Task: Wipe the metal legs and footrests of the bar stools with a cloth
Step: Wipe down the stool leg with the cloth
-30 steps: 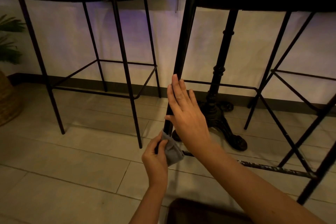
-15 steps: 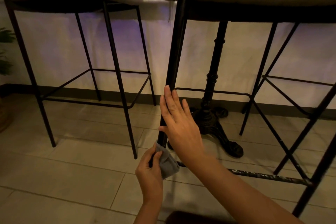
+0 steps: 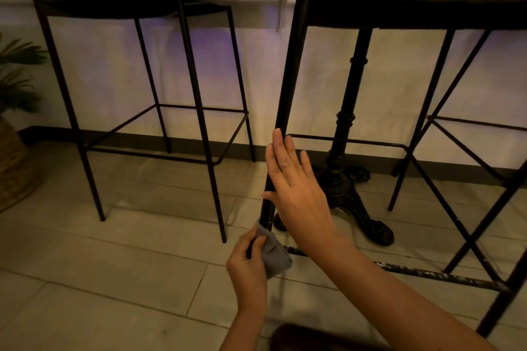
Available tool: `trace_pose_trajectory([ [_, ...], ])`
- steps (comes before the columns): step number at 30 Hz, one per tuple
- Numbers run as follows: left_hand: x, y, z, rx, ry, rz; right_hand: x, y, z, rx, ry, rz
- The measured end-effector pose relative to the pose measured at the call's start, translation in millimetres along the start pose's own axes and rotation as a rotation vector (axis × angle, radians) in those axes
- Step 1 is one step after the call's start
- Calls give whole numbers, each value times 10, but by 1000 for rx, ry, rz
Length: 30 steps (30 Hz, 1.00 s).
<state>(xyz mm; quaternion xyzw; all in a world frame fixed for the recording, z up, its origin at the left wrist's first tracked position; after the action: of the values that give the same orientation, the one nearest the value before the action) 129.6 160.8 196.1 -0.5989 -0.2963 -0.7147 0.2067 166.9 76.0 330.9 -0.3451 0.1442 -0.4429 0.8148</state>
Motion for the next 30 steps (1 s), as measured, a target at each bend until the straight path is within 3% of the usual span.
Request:
trace_pose_trajectory([
  [8,85,37,7,-23,43,-36,7,0,3,4,-1,16],
  [30,-225,-59,-73,47,-60,-77,41,38,-26,61,-22,70],
])
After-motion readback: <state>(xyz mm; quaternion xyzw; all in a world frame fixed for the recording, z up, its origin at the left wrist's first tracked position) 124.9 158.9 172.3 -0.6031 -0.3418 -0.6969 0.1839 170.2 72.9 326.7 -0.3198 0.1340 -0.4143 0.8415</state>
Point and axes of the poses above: each hand's wrist, its own z-axis towards the middle knuckle, its own y-axis out of the palm, x = y × z, the point moved 5 cm from there along z, towards the middle knuckle
